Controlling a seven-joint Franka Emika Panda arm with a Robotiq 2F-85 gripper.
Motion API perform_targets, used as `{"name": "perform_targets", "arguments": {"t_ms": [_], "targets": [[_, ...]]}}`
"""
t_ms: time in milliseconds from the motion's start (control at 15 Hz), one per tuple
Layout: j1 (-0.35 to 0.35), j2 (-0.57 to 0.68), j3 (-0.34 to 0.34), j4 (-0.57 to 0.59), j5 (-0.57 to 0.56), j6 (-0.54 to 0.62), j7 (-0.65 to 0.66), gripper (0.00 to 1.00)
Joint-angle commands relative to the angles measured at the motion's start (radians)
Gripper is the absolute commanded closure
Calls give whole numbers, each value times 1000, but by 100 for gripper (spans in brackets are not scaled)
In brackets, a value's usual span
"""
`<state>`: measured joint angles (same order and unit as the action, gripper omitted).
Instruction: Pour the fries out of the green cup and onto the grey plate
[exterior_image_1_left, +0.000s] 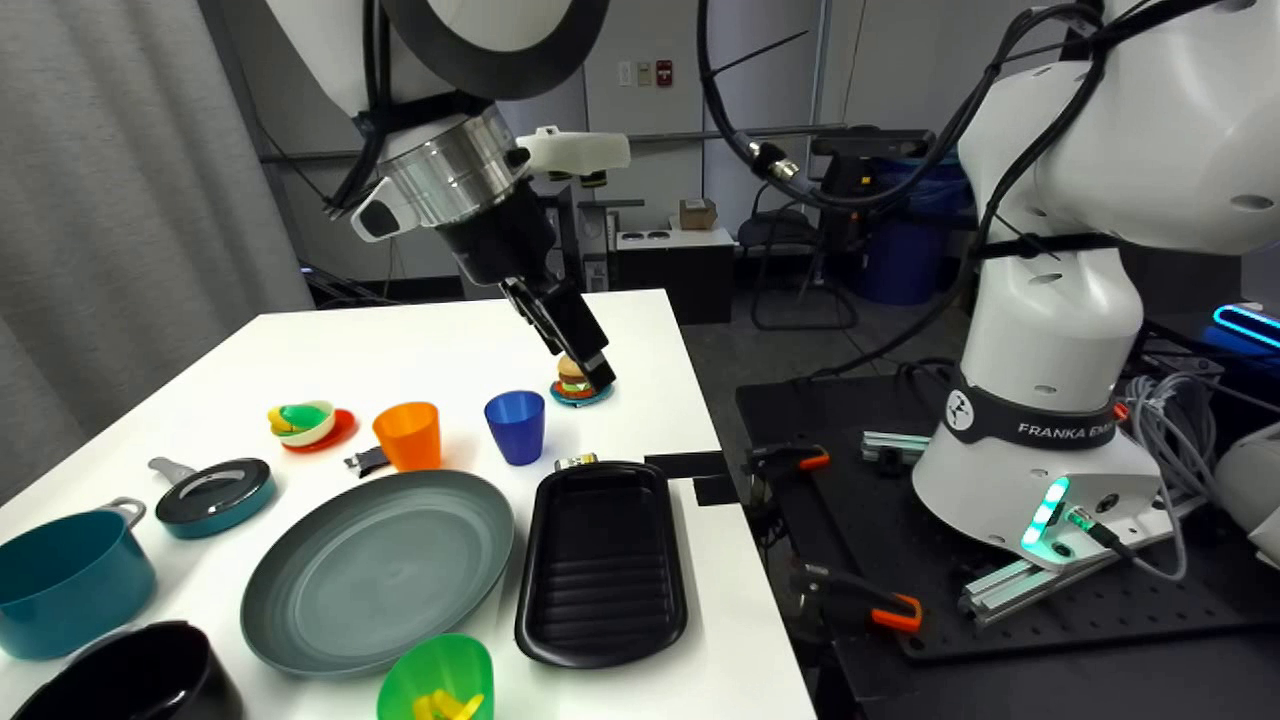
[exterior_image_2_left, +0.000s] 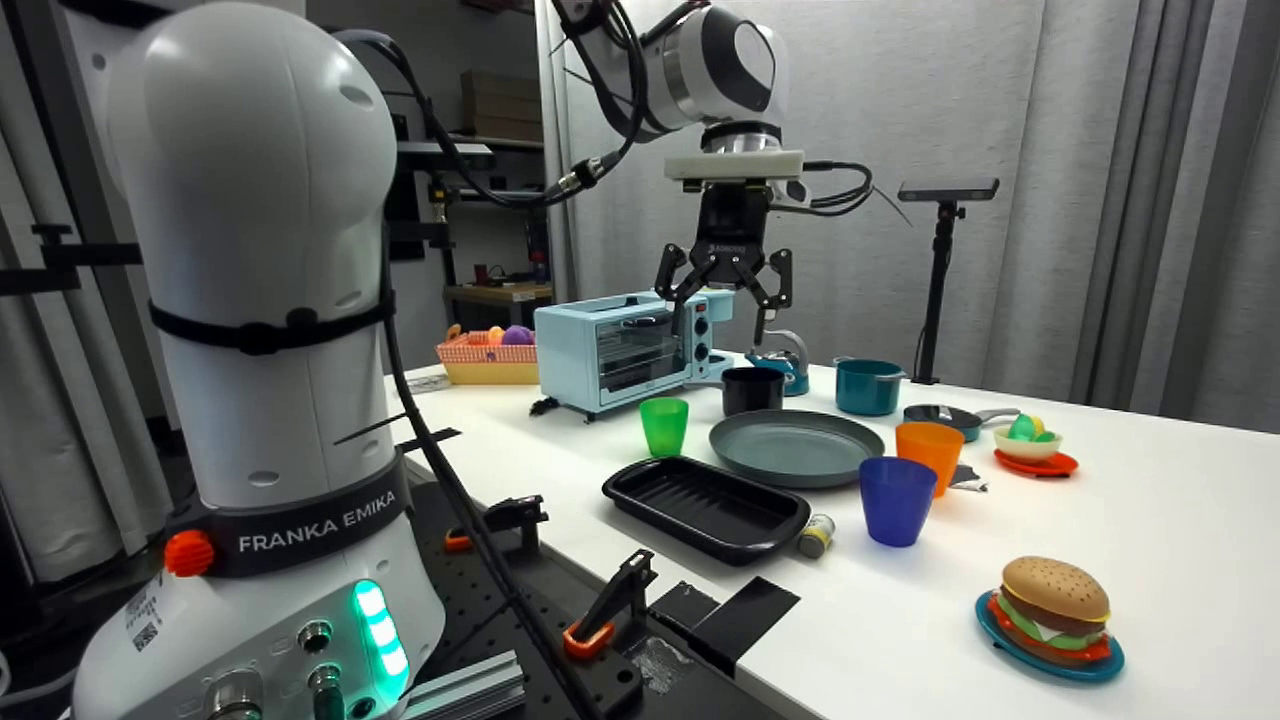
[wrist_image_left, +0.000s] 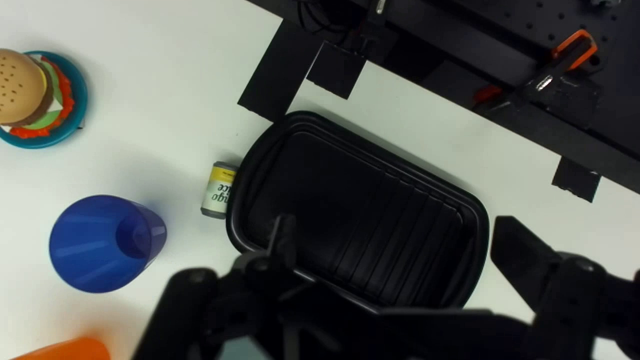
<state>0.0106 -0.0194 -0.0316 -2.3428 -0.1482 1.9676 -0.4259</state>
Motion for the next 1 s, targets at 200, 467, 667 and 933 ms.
{"name": "perform_targets", "arguments": {"t_ms": [200,467,667,933], "targets": [[14,30,45,-20,-1,158,-10,0],[21,49,68,-31,12,228,-20,0],[25,69,85,-37,29,253,-35,0],[31,88,101,-39,20,243,-48,0]]}}
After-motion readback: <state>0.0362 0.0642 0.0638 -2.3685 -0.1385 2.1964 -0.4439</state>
